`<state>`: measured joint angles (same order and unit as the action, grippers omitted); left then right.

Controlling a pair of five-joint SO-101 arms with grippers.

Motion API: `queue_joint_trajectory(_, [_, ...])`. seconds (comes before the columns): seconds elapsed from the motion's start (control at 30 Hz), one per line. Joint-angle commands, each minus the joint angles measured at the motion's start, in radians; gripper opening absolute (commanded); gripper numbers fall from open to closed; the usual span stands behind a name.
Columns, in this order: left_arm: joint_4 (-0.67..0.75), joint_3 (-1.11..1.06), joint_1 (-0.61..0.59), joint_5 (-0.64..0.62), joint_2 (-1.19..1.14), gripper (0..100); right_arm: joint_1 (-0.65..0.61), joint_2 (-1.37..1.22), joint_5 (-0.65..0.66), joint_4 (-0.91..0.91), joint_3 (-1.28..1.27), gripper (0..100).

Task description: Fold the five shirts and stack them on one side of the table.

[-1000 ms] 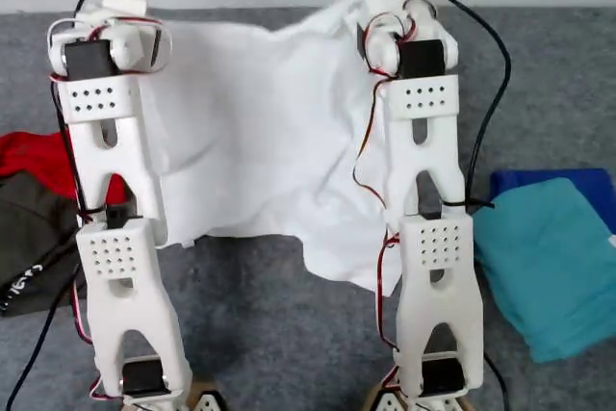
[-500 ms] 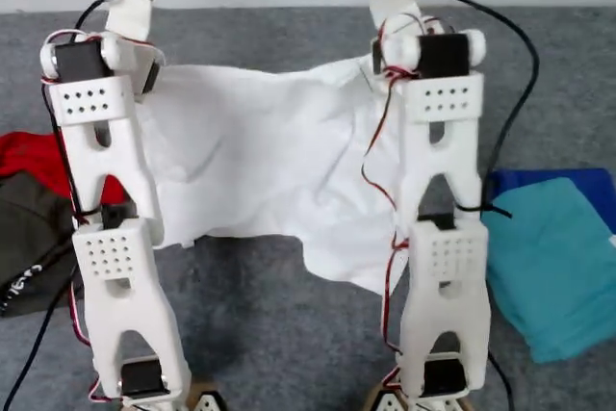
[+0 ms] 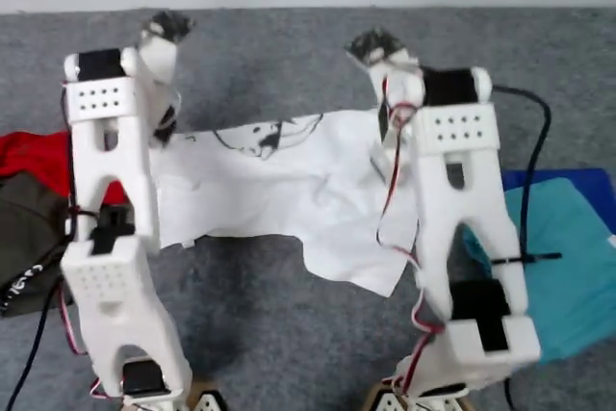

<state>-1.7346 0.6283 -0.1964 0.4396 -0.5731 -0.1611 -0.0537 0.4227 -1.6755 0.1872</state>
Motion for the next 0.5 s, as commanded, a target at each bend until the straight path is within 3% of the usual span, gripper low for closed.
queue_joint_trajectory(0.0, [-0.017,-0.231,-0.021,0.043,0.183,1,0.016,0.136,0.006,0.064,-0.186,1.0])
queue_joint_trajectory(0.23, [-0.017,-0.466,-0.051,0.115,0.302,1,0.012,0.254,0.008,0.090,-0.374,1.0])
queue_joint_trajectory(0.47, [0.041,-0.507,-0.052,0.127,0.310,1,0.010,0.274,0.009,0.174,-0.522,1.2])
